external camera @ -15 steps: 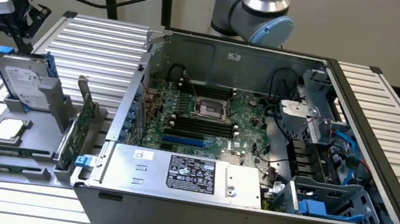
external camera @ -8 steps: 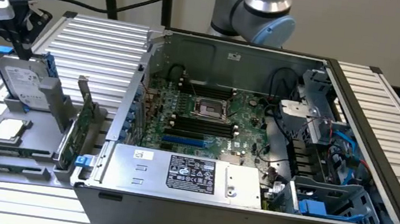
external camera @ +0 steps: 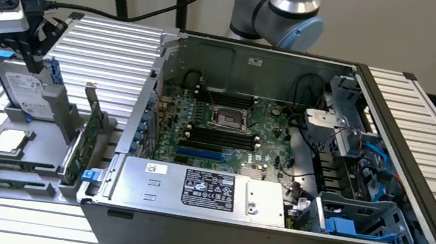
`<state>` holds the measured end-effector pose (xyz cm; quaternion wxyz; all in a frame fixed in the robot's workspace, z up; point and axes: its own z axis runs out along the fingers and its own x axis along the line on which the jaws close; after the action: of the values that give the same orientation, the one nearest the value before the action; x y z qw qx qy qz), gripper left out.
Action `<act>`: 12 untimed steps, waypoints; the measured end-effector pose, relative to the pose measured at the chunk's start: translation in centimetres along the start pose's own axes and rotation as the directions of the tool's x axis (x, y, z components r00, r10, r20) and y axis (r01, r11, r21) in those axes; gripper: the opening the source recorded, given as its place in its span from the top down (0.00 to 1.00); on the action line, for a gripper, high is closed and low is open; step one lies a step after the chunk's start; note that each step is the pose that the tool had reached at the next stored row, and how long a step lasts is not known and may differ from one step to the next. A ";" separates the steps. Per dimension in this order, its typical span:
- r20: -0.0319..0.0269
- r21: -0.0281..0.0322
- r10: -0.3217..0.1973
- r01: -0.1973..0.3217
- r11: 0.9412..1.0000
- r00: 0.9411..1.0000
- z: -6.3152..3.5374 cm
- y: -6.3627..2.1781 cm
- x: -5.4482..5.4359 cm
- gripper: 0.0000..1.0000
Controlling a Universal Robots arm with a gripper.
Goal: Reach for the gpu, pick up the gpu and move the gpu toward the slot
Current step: 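Reach for the gpu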
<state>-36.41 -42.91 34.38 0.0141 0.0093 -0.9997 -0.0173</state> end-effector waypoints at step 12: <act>-0.010 0.000 0.000 0.000 1.000 1.000 -0.23 -2.70 -4.5 0.89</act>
<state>-31.83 -45.53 34.39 0.0190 0.0092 -0.9996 -0.0174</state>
